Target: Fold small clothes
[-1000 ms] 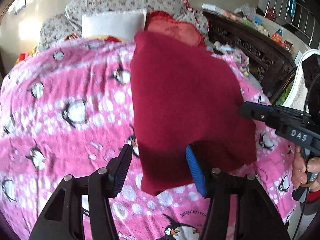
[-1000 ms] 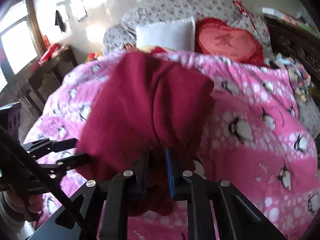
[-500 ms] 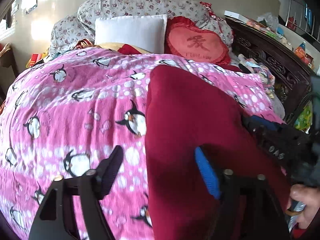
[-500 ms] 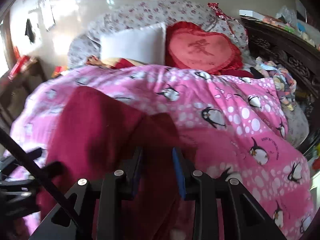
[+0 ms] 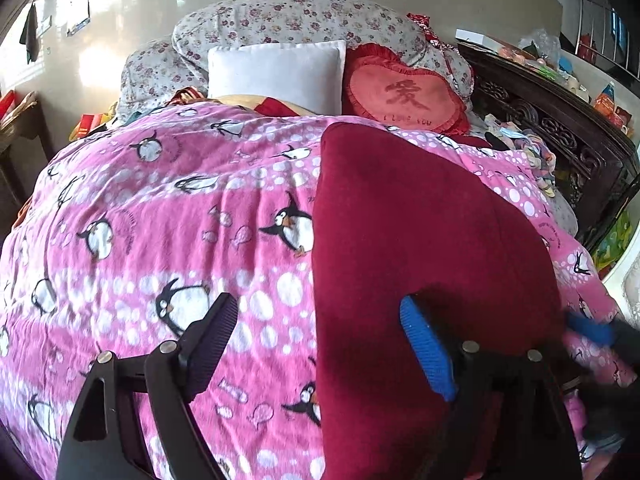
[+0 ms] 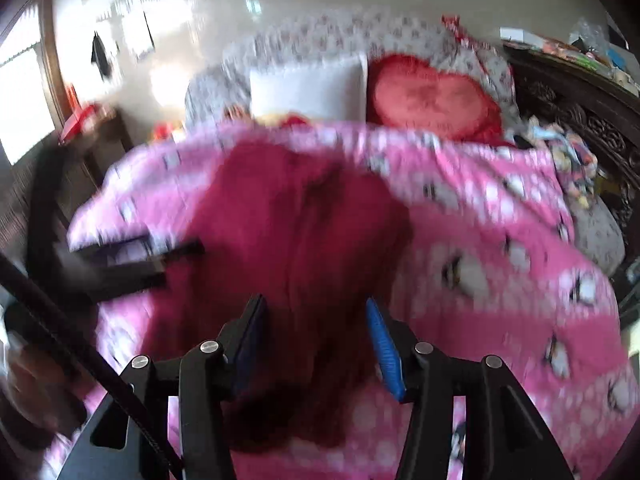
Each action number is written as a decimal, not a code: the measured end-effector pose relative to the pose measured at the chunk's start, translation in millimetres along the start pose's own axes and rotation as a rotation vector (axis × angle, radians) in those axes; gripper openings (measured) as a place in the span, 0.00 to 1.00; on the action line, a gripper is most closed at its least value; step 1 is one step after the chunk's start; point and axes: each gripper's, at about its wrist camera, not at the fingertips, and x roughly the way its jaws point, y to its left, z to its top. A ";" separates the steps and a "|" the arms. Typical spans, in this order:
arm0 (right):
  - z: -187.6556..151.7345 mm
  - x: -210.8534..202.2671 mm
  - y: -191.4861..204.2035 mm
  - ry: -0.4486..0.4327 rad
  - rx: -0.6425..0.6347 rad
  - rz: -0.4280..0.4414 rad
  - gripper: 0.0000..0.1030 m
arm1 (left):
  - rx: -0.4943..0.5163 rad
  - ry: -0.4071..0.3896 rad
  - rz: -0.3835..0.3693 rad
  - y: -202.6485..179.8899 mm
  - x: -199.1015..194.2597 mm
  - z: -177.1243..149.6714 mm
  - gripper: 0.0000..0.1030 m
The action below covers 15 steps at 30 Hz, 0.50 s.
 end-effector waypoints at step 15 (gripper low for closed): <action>-12.9 -36.0 -5.0 -0.072 0.140 0.054 0.67 | 0.010 -0.039 0.017 0.8 -44.3 -24.8 0.81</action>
